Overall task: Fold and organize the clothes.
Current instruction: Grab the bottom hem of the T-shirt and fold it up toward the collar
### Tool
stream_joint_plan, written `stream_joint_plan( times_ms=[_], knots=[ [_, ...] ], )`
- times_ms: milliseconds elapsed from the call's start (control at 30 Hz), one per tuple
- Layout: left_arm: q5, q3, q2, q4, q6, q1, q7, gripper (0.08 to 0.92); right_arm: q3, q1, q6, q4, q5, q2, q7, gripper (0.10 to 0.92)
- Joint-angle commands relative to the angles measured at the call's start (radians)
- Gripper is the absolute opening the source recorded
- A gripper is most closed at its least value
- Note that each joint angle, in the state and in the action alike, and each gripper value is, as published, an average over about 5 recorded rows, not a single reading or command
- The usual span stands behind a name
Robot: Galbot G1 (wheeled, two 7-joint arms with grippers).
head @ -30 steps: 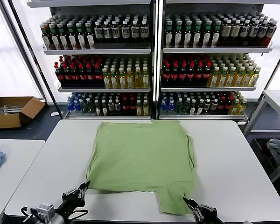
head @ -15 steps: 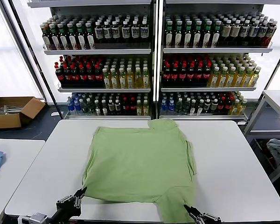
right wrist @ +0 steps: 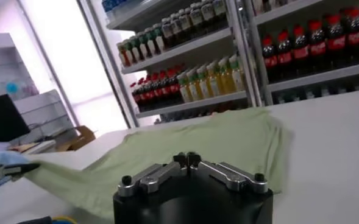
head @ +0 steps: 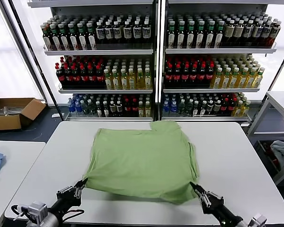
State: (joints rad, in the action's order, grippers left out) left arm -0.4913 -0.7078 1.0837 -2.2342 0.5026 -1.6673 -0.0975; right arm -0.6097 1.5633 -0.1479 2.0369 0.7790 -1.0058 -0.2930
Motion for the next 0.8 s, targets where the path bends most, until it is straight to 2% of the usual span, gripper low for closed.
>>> stream_joint_plan(
  times_ms=[33,300,500,567,667,800],
  knots=[
    [-0.161,0.061,-0.069,0.172,0.029,0.271,-0.005,0.094,0.083,-0.271,-0.014,-0.154,0.035,0.039,0.045,0.106],
    [-0.156,0.135,-0.062,0.320,0.023,0.428,-0.010,0.094,0.253,-0.509,-0.041,-0.349,0.021,0.043,0.040,0.106],
    [-0.119,0.163,-0.042,0.417,0.003,0.484,-0.008,0.094,0.366,-0.652,-0.052,-0.459,-0.034,0.002,0.042,0.108],
    [-0.104,0.165,-0.032,0.431,0.002,0.486,-0.007,0.096,0.385,-0.680,-0.063,-0.479,-0.053,-0.013,0.044,0.125],
    [-0.087,0.159,-0.022,0.427,-0.004,0.473,-0.007,0.125,0.399,-0.692,-0.075,-0.485,-0.084,-0.017,0.045,0.194],
    [-0.076,0.135,-0.023,0.399,-0.013,0.436,-0.005,0.230,0.383,-0.657,-0.077,-0.460,-0.107,0.004,0.050,0.306]
  ],
)
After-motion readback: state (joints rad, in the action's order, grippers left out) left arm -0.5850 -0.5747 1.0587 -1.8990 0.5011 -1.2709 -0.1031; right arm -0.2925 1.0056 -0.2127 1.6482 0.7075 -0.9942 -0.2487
